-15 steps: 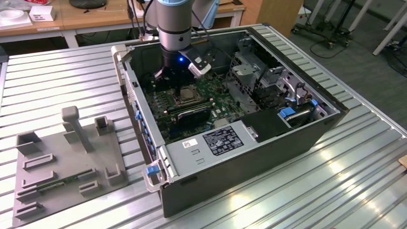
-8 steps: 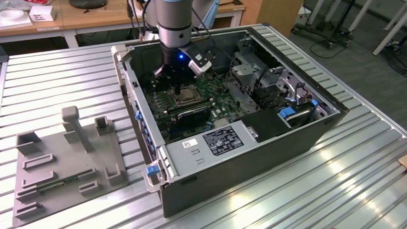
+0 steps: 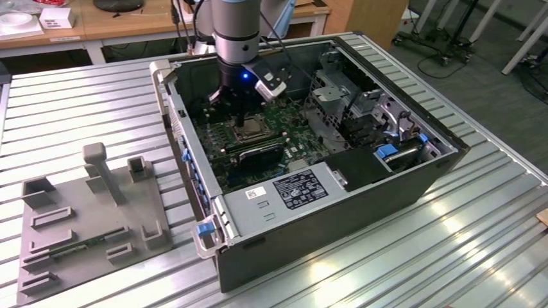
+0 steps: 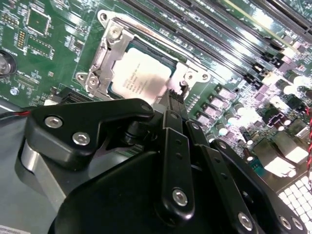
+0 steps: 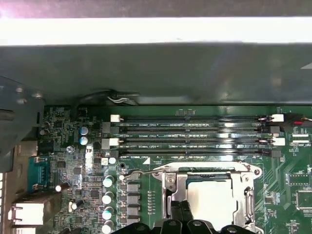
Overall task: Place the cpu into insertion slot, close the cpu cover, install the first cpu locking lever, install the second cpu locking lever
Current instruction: 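Close the cpu cover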
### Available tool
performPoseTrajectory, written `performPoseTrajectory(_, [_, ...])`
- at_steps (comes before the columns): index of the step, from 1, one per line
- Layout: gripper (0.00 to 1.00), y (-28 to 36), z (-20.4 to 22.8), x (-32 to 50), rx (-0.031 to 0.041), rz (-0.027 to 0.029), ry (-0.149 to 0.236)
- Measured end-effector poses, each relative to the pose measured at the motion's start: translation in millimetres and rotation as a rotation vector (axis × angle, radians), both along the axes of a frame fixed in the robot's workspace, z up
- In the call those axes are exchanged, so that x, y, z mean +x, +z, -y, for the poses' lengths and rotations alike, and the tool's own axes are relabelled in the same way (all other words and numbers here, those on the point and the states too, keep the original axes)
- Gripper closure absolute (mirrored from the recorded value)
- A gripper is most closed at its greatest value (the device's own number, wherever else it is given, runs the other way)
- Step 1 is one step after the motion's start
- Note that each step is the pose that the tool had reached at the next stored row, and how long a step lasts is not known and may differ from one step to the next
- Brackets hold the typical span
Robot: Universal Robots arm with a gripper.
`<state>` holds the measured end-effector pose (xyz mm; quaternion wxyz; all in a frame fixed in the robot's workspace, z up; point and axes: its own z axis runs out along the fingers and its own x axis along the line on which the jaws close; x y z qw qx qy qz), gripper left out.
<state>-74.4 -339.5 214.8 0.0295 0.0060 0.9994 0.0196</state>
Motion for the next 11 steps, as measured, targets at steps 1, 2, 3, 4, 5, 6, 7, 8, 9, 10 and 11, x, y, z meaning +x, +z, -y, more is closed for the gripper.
performPoseTrajectory(1, [0.89, 0.0, 0.0, 1.5, 0.0001, 0.0, 0.0])
performPoseTrajectory(2, [0.89, 0.0, 0.0, 3.2, 0.0001, 0.0, 0.0])
performPoseTrajectory(3, [0.89, 0.0, 0.0, 5.2, 0.0001, 0.0, 0.0])
performPoseTrajectory(4, [0.89, 0.0, 0.0, 7.1, 0.0, 0.0, 0.0])
performPoseTrajectory(5, [0.89, 0.0, 0.0, 9.2, 0.0, 0.0001, 0.0])
performPoseTrajectory(6, [0.89, -0.1, 0.0, 11.2, 0.0001, 0.0, 0.0])
performPoseTrajectory(7, [0.89, -0.1, 0.0, 13.2, 0.0001, 0.0001, 0.0])
performPoseTrajectory(8, [0.89, -0.1, 0.0, 15.2, 0.0001, 0.0, 0.0])
performPoseTrajectory(9, [0.89, -0.1, 0.1, 16.3, 0.0001, 0.0, 0.0])
performPoseTrajectory(10, [0.89, -0.1, 0.1, 17.0, 0.0002, 0.0001, 0.0])
performPoseTrajectory(11, [0.89, -0.1, 0.0, 17.8, 0.0001, 0.0001, 0.0])
